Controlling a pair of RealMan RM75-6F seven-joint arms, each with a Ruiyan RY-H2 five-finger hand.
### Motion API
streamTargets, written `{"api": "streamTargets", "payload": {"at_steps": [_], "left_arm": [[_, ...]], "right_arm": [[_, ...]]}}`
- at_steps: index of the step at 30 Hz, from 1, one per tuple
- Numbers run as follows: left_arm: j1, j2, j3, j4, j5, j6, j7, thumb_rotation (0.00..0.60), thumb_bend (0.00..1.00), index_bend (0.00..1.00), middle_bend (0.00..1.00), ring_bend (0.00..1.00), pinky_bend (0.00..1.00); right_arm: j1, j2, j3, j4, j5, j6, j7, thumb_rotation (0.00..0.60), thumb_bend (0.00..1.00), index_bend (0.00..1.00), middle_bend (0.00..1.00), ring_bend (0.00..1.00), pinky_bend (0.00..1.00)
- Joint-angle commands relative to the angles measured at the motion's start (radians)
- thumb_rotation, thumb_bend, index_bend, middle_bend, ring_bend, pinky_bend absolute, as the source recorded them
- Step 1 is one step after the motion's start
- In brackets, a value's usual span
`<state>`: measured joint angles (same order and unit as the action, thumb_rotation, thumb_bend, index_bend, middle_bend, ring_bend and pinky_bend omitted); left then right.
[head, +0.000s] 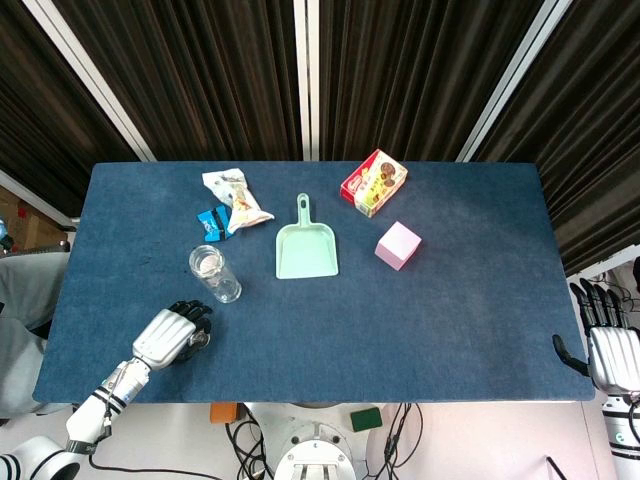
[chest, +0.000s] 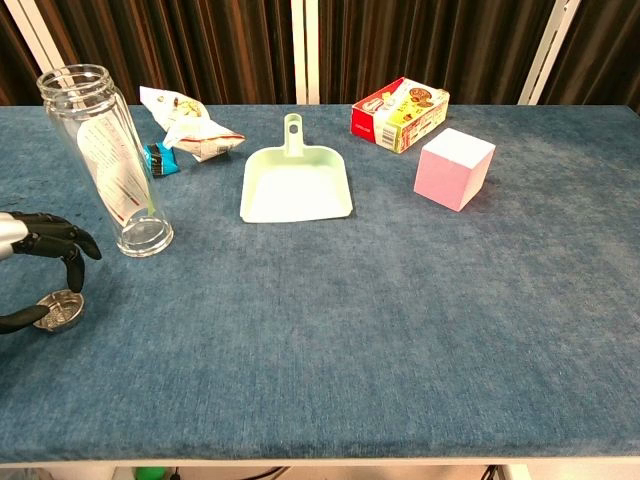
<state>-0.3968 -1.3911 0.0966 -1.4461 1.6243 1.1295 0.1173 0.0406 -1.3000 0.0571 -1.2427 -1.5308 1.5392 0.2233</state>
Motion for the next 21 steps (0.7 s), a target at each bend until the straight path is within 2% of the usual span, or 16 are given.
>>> {"api": "streamTargets", "payload": {"at_steps": [1, 21], "left_arm": [[-0.001, -0.001, 0.001, 0.001, -0.001, -0.001, -0.001, 0.6, 0.37, 0.43, 0.23, 0.17, 0.26], [-0.007, -0.009, 0.002, 0.025, -0.011, -0.007, -0.017, 0.6, 0.38, 0.45, 0.24, 0.17, 0.26]], "right_arm": [[0.0, 0.0, 0.0, 0.001, 0.0, 0.0, 0.0, 0.6, 0.33, 0.0, 0.0, 0.0, 0.0], [0.0, 0.0, -0.001, -0.002, -0.001, 0.001, -0.005, 0.6, 0.33, 0.0, 0.0, 0.0, 0.0]]}}
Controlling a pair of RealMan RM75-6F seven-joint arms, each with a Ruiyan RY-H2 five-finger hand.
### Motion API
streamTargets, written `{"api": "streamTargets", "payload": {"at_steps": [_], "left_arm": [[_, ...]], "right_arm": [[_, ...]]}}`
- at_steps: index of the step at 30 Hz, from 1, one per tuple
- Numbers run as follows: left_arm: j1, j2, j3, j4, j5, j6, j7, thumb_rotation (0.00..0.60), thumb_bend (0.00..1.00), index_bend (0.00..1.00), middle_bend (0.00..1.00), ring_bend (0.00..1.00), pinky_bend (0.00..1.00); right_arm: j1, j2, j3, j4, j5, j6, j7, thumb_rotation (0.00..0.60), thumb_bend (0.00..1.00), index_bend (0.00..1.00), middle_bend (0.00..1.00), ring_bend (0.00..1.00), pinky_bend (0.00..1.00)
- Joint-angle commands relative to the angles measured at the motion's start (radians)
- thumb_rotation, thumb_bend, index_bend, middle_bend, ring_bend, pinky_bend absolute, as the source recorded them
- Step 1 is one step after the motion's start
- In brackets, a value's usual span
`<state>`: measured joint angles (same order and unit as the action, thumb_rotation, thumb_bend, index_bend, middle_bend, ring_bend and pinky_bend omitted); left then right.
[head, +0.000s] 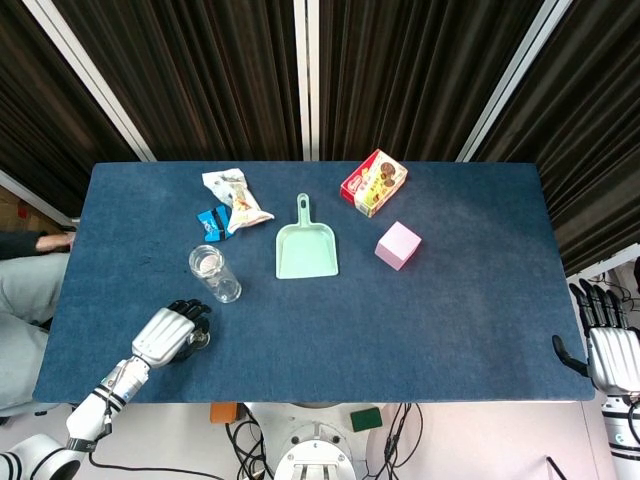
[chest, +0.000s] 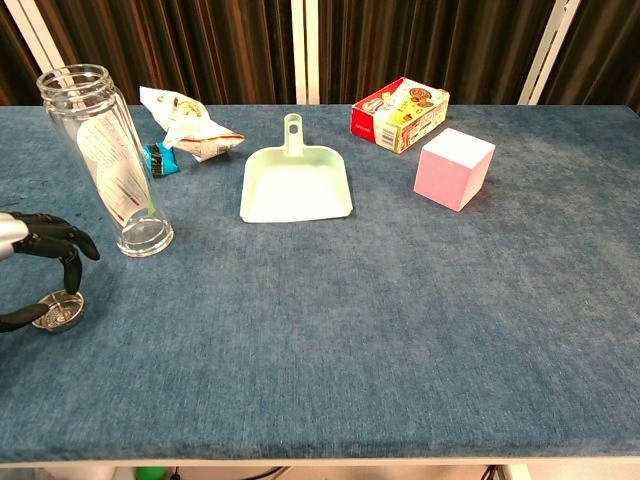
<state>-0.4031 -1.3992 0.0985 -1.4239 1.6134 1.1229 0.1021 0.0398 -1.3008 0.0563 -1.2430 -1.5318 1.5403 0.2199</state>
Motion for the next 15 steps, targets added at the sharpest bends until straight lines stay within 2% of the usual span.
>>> {"api": "streamTargets", "payload": {"at_steps": [1, 15], "left_arm": [[-0.001, -0.002, 0.001, 0.005, 0.0, 0.0, -0.003, 0.6, 0.38, 0.46, 0.24, 0.17, 0.26], [-0.004, -0.01, 0.003, 0.026, 0.002, 0.002, -0.025, 0.6, 0.39, 0.48, 0.24, 0.17, 0.26]], "right_arm": [[0.001, 0.001, 0.0, -0.003, 0.0, -0.001, -0.003, 0.6, 0.33, 0.0, 0.0, 0.0, 0.0], [0.002, 0.005, -0.001, -0.017, 0.0, -0.006, -0.019, 0.6, 0.33, 0.0, 0.0, 0.0, 0.0]]}}
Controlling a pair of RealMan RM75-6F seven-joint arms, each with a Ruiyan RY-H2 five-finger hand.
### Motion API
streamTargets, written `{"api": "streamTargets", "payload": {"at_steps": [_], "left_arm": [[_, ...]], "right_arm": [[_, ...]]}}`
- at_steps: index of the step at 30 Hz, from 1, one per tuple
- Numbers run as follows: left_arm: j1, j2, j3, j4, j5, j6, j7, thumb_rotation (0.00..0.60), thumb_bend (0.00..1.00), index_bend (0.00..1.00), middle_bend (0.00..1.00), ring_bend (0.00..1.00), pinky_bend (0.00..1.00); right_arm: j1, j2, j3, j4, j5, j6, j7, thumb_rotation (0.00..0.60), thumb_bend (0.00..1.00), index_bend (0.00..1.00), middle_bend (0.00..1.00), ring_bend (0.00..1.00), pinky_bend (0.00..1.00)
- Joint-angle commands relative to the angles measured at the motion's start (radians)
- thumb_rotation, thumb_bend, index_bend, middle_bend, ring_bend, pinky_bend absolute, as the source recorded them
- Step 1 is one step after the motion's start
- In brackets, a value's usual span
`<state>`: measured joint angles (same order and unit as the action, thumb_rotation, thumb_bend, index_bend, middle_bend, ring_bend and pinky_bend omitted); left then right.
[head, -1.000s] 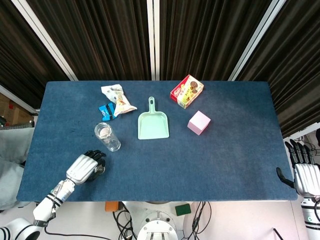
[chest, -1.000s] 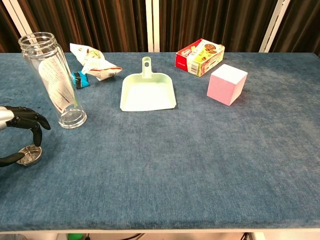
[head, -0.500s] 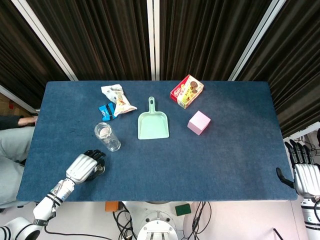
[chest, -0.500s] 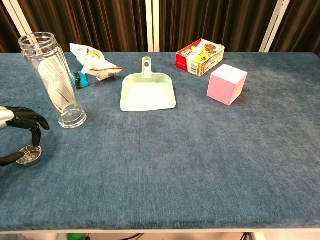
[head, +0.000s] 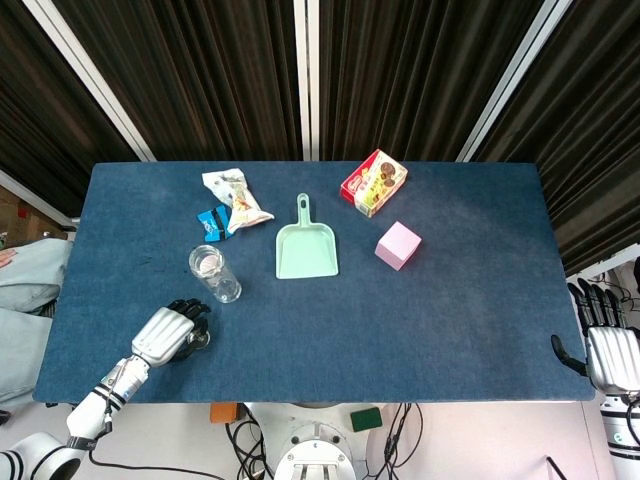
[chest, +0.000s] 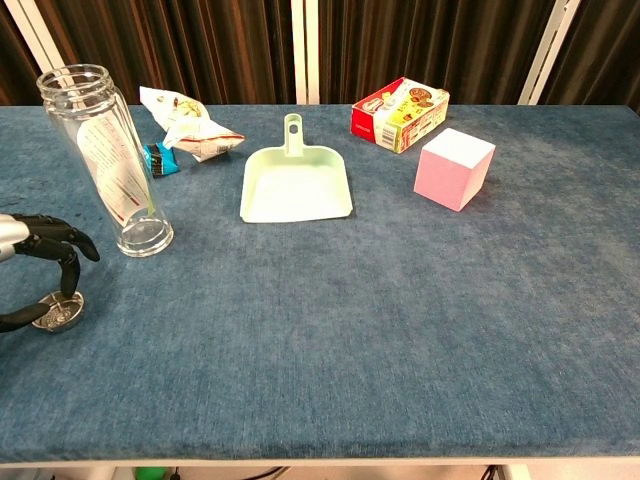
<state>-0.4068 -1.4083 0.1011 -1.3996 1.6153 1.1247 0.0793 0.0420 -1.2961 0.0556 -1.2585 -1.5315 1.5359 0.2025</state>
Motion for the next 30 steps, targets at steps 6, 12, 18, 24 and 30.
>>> {"api": "streamTargets", "payload": {"at_steps": [6, 12, 18, 24, 30], "left_arm": [[-0.001, -0.003, 0.002, 0.012, -0.001, -0.001, -0.011, 0.6, 0.39, 0.48, 0.24, 0.17, 0.26], [-0.002, -0.006, 0.003, 0.021, -0.001, -0.002, -0.02, 0.6, 0.39, 0.49, 0.24, 0.17, 0.26], [-0.003, -0.008, 0.004, 0.028, 0.0, 0.0, -0.029, 0.6, 0.4, 0.5, 0.24, 0.17, 0.26], [-0.003, -0.014, 0.004, 0.038, 0.0, 0.001, -0.041, 0.6, 0.4, 0.52, 0.24, 0.17, 0.26], [-0.002, -0.015, 0.005, 0.045, 0.001, 0.005, -0.051, 0.6, 0.41, 0.54, 0.24, 0.17, 0.26]], "right_arm": [[0.002, 0.001, -0.001, -0.007, 0.001, -0.005, -0.01, 0.6, 0.32, 0.0, 0.0, 0.0, 0.0], [0.003, 0.002, -0.001, -0.013, 0.003, -0.009, -0.018, 0.6, 0.33, 0.0, 0.0, 0.0, 0.0], [0.004, 0.001, -0.001, -0.016, 0.004, -0.012, -0.023, 0.6, 0.33, 0.0, 0.0, 0.0, 0.0], [0.002, 0.0, -0.003, -0.015, 0.008, -0.015, -0.027, 0.6, 0.33, 0.0, 0.0, 0.0, 0.0], [0.004, 0.0, -0.003, -0.019, 0.008, -0.018, -0.031, 0.6, 0.33, 0.0, 0.0, 0.0, 0.0]]}}
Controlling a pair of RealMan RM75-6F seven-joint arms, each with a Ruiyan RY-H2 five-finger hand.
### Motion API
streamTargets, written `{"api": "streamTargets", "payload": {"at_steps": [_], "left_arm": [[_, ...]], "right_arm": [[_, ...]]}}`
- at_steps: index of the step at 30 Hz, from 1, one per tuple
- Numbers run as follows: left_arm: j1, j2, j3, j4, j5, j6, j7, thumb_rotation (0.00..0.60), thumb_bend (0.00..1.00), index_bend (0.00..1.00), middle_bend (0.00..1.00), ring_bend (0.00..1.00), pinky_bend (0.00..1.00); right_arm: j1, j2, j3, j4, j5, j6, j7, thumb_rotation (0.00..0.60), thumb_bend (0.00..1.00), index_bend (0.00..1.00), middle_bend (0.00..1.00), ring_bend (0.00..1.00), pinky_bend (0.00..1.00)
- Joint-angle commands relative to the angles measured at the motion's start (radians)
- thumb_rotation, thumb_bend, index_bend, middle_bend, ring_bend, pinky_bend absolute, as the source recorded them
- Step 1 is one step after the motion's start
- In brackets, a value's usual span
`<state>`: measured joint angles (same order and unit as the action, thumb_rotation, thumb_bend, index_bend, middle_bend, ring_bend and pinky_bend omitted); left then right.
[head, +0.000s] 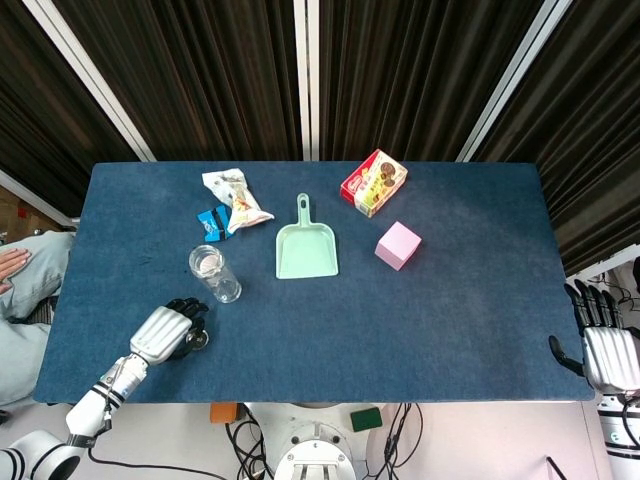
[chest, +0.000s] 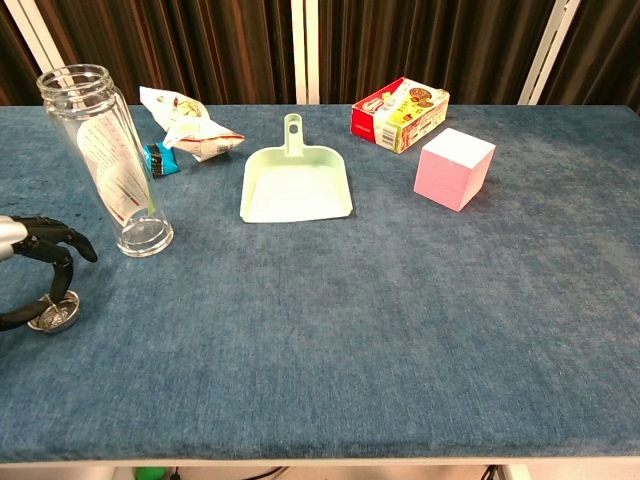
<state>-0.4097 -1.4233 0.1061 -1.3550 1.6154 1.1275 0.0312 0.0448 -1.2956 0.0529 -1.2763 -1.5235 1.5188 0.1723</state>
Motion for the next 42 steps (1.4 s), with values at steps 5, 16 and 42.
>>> {"api": "streamTargets", "payload": {"at_steps": [5, 16, 42], "left_arm": [[0.004, 0.002, 0.0, -0.001, 0.006, 0.018, -0.009, 0.6, 0.43, 0.57, 0.25, 0.18, 0.26], [0.036, 0.042, 0.002, -0.043, 0.015, 0.085, -0.016, 0.6, 0.43, 0.62, 0.25, 0.18, 0.27], [-0.088, 0.524, -0.255, -0.444, -0.109, 0.102, -0.079, 0.6, 0.43, 0.66, 0.23, 0.17, 0.28]], "right_arm": [[0.003, -0.002, -0.001, -0.002, 0.0, -0.007, -0.003, 0.6, 0.33, 0.0, 0.0, 0.0, 0.0], [0.0, -0.001, 0.001, 0.004, 0.002, 0.0, 0.008, 0.6, 0.33, 0.0, 0.0, 0.0, 0.0], [0.006, -0.006, 0.005, 0.011, -0.016, 0.018, 0.028, 0.6, 0.33, 0.0, 0.0, 0.0, 0.0]]}}
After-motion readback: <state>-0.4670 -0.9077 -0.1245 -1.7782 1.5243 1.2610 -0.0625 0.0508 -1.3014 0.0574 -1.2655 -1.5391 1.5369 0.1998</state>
